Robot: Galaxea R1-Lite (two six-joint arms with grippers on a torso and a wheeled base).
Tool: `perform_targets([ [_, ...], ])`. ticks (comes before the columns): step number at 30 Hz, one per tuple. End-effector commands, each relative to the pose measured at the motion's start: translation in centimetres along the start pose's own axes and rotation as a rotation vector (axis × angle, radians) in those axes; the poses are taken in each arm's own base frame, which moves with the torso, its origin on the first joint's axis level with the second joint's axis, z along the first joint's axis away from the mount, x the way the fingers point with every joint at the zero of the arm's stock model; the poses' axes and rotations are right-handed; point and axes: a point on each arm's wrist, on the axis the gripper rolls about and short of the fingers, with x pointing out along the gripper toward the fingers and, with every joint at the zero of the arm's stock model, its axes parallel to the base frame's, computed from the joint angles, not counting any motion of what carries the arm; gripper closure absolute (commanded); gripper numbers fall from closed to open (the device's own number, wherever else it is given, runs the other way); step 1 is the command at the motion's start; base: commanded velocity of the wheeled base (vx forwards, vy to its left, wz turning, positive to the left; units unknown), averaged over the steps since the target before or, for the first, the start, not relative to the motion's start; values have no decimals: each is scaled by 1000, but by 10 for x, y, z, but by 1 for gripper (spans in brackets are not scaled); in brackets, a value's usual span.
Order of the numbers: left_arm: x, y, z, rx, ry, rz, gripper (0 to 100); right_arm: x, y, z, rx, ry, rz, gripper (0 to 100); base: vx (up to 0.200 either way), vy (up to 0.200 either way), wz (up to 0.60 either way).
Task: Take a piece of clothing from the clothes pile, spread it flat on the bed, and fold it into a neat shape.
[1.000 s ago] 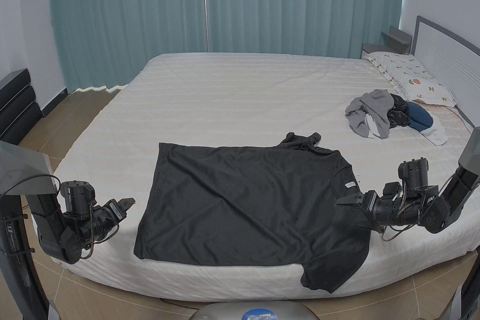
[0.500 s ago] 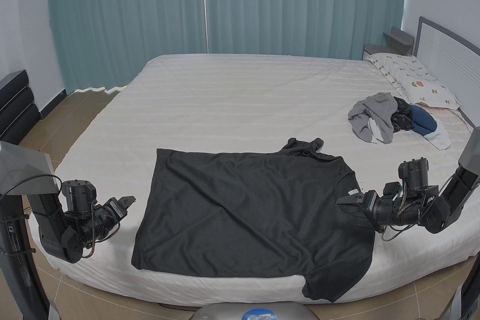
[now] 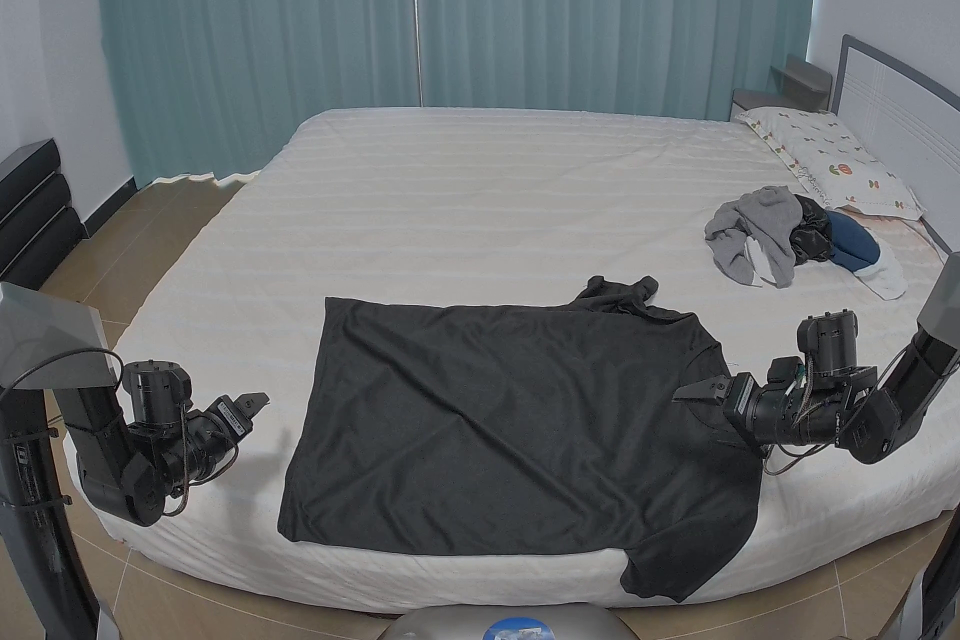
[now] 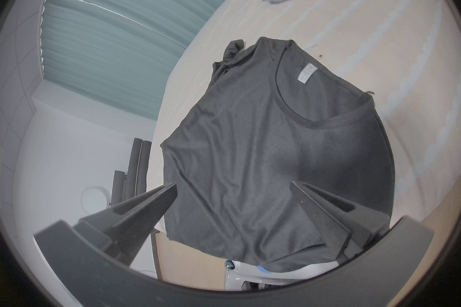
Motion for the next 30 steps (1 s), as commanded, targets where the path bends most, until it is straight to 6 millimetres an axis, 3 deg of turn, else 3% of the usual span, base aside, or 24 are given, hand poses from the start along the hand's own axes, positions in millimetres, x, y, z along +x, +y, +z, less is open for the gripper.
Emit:
perform_targets([
  [1, 2, 2, -2, -3, 7, 9, 0, 5, 4, 6, -11, -26, 4, 0, 0, 0, 0],
  [4, 2, 2, -3, -3, 12, 10, 0, 11, 6, 10, -16, -35, 12, 0, 0, 0, 0],
  [7, 1, 2, -5, -7, 20, 11, 0, 29, 9, 20, -24, -59, 6, 0, 0, 0, 0],
  [9, 0, 2, -6, -6, 24, 12, 0, 47, 12, 27, -36, -91, -8, 0, 200, 0, 0],
  [13, -1, 1, -8, -1, 28, 9, 0, 59, 11, 30, -41, -103, -18, 0, 200, 0, 0],
  [21, -3, 0, -13, -1, 45, 10, 0, 99, 26, 53, -67, -138, 27, 0, 0, 0, 0],
  [24, -2, 0, -14, -10, 50, 11, 0, 107, 28, 59, -68, -147, 16, 0, 0, 0, 0],
  [30, -1, -2, -17, -37, 61, 6, 0, 144, 27, 77, -63, -179, -54, 0, 0, 0, 0],
])
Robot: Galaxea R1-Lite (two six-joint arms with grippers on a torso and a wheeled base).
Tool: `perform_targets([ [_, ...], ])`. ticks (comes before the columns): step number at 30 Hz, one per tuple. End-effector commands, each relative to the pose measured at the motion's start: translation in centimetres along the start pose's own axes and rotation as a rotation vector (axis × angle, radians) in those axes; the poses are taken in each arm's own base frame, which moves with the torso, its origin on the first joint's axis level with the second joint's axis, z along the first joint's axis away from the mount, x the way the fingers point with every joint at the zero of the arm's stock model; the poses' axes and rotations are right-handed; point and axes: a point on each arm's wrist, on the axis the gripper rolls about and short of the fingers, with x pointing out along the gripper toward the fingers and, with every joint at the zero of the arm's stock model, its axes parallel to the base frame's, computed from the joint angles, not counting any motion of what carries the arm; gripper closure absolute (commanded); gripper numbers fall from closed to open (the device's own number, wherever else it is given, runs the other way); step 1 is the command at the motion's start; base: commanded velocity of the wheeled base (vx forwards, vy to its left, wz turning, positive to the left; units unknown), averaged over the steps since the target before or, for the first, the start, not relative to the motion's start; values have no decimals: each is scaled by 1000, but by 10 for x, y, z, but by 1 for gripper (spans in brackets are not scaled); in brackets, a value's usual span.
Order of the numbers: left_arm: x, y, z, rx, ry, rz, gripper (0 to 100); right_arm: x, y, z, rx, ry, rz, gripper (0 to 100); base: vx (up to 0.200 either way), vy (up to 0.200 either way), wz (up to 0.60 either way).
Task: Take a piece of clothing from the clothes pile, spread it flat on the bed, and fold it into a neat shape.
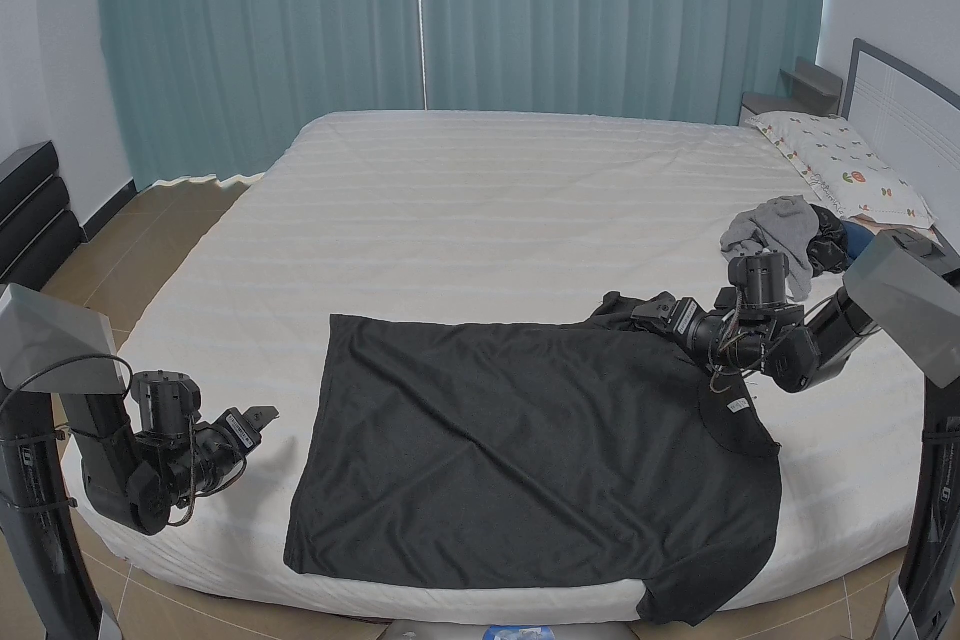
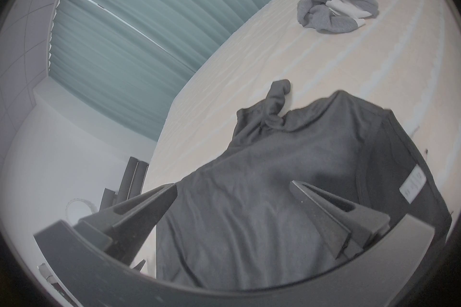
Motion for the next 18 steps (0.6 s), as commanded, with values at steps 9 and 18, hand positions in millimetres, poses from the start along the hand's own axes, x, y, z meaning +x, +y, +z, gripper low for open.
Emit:
perform_targets([
  [9, 2, -2, -4, -24, 14, -3, 0, 71, -17, 10, 10, -16, -113, 0, 0, 0, 0],
  [18, 4, 0, -5, -25, 19, 3, 0, 95, -33, 59, 25, -216, -131, 0, 0, 0, 0],
])
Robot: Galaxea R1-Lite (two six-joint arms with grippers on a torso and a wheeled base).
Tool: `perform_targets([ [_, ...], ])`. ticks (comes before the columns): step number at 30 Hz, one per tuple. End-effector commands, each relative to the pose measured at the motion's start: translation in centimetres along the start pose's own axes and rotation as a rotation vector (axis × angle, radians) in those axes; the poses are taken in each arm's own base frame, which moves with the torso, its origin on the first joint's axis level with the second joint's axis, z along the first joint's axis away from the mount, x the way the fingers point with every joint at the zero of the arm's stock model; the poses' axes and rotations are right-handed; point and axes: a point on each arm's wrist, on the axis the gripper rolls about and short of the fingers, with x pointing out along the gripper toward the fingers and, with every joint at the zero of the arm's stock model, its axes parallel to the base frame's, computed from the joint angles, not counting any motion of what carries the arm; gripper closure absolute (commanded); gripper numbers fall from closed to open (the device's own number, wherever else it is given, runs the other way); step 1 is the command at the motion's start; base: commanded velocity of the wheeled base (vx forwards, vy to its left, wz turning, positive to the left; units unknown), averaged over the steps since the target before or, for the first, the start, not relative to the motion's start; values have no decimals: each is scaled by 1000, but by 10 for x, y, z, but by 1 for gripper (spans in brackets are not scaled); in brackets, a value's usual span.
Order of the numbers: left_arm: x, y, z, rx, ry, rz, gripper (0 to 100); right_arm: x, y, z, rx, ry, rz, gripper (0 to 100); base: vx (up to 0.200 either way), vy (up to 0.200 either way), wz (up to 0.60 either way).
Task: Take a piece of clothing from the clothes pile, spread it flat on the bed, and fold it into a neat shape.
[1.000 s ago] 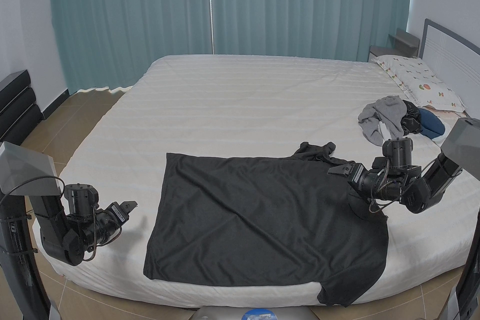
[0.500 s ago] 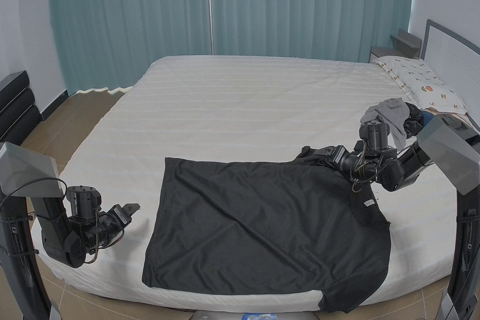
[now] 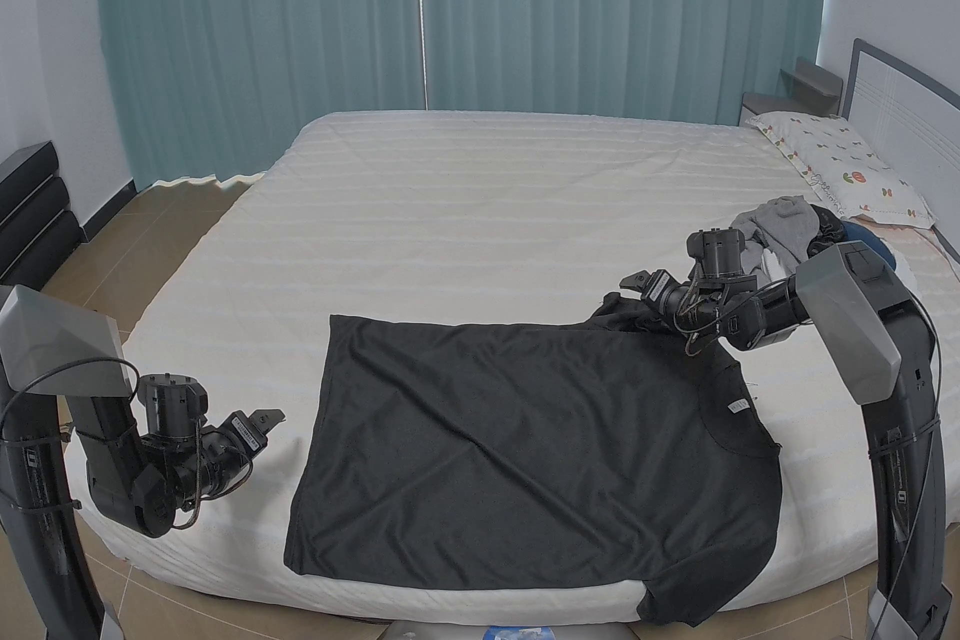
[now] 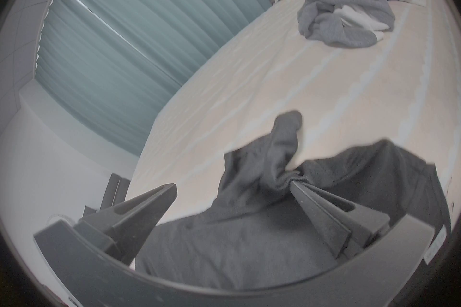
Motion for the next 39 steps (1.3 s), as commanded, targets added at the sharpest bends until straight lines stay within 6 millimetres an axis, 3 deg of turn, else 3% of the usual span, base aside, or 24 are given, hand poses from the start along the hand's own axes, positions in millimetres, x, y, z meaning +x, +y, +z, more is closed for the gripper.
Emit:
perform_targets([
  [1, 2, 1, -1, 0, 2, 2, 0, 25, -29, 17, 22, -96, -42, 0, 0, 0, 0],
  [12, 4, 2, -1, -1, 4, 5, 0, 19, -54, 40, -43, -144, -85, 0, 0, 0, 0],
  [20, 5, 2, -2, 0, 5, 9, 0, 8, -64, 30, -206, -104, 19, 0, 0, 0, 0],
  [30, 5, 2, -2, 1, 6, 10, 0, 7, -70, 9, -353, -56, 62, 0, 0, 0, 0],
  [31, 5, 2, -2, 1, 6, 10, 0, 8, -70, 9, -358, -56, 61, 100, 0, 0, 0],
  [39, 8, 0, 0, 1, -3, -3, 0, 6, -73, 15, -357, -75, 58, 100, 0, 0, 0],
])
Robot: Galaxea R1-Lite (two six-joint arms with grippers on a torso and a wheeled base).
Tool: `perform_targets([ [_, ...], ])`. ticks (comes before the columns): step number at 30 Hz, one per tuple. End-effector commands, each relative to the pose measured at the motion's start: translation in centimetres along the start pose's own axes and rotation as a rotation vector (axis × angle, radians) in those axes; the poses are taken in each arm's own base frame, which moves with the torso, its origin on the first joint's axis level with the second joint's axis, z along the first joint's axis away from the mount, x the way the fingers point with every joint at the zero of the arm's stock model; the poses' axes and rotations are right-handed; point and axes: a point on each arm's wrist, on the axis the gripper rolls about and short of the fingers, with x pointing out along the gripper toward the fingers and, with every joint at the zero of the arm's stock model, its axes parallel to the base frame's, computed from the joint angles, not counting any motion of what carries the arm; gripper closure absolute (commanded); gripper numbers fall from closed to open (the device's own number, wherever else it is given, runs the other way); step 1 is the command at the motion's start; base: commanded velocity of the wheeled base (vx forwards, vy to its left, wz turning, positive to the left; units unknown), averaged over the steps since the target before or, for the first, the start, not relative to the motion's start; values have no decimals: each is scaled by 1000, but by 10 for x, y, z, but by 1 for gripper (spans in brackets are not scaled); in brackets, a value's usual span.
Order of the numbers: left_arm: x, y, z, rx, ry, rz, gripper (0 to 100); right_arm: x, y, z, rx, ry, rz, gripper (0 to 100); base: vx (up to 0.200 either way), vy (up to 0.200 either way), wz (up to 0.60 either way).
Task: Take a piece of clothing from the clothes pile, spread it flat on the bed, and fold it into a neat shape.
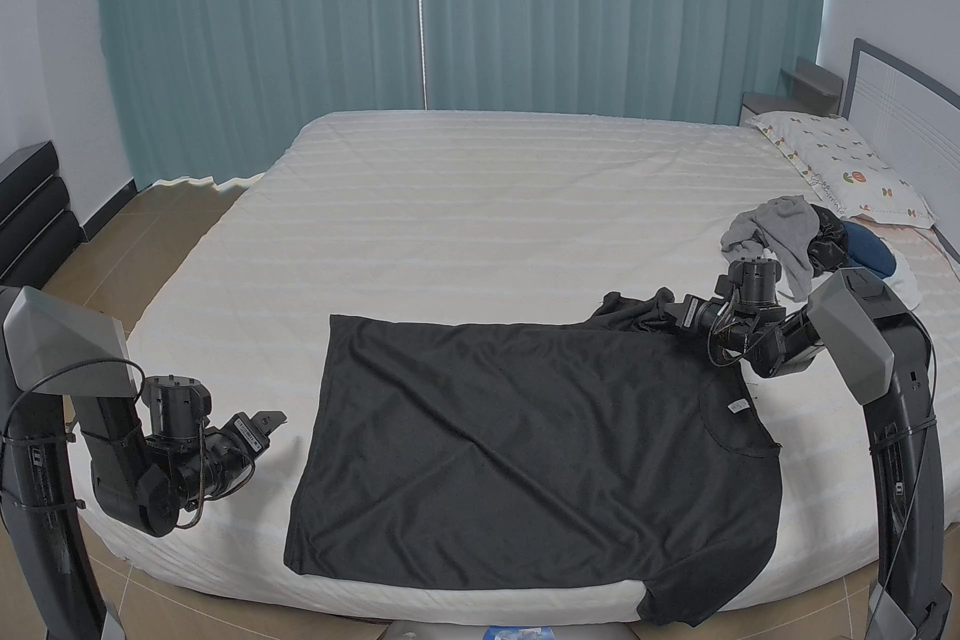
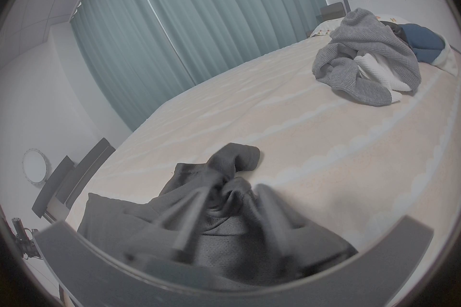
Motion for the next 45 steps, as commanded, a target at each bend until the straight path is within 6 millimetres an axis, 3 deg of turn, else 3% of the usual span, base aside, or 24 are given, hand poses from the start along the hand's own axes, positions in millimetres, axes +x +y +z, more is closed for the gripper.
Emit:
perform_targets([
  [1, 2, -2, 2, 0, -10, -11, 0, -3, -2, 7, 8, -16, -4, 100, 0, 0, 0],
  [8, 9, -10, 10, 1, -41, -42, 0, -11, -11, 21, 49, -48, -28, 100, 0, 0, 0],
  [13, 24, -23, 21, 8, -84, -90, 0, -22, -5, 35, 179, -67, -22, 100, 0, 0, 0],
  [16, 32, -27, 25, 11, -98, -104, 0, -25, -14, 35, 187, -65, -40, 100, 0, 0, 0],
  [24, 81, -57, 49, 18, -101, -131, 0, -26, -23, 23, 209, -34, -66, 100, 0, 0, 0],
  [31, 107, -76, 60, 27, -89, -142, 0, -26, -20, 23, 208, -34, -68, 100, 0, 0, 0],
  [39, 148, -100, 63, 45, -85, -206, 0, -23, -21, 21, 212, -55, -96, 100, 0, 0, 0],
  [45, 168, -115, 50, 62, -54, -221, 0, -25, -19, 26, 210, -68, -95, 100, 0, 0, 0],
])
